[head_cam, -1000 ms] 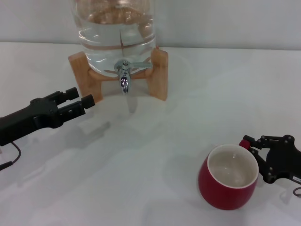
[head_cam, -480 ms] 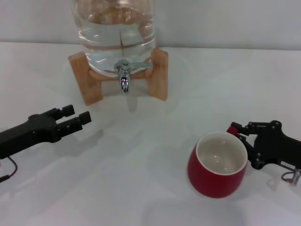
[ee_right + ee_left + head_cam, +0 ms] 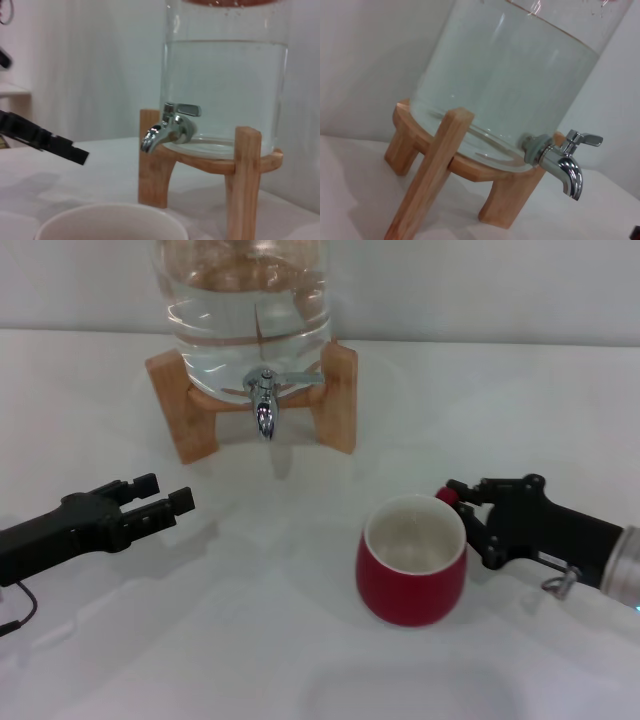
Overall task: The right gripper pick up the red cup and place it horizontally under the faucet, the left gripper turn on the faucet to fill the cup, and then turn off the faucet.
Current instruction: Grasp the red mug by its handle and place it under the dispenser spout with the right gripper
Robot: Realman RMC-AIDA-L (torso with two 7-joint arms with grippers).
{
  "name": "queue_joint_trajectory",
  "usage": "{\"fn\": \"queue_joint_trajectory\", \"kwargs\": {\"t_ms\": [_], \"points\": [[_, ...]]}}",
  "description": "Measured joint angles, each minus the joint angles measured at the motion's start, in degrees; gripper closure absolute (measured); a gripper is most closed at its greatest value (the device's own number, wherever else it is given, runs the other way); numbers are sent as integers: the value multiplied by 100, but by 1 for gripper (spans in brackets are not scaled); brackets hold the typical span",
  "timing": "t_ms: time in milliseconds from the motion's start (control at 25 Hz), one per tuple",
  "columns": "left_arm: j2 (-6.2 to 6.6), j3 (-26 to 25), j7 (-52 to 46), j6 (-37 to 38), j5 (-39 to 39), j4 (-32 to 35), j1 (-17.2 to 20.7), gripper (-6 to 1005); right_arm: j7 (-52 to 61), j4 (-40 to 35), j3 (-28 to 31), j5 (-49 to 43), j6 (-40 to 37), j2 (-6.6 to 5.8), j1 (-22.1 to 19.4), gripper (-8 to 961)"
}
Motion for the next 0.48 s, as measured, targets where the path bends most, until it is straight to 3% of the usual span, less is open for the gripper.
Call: {"fn": "queue_joint_trajectory", "kwargs": {"t_ms": [200,480], "points": [[-5,1,0,-12,42,1,3,223,2,518,-683,577,-812,2,3,829],[-7,8,-1,-13,171,2,-1,224,2,949,-1012,935,-1384,2,12,829]]}}
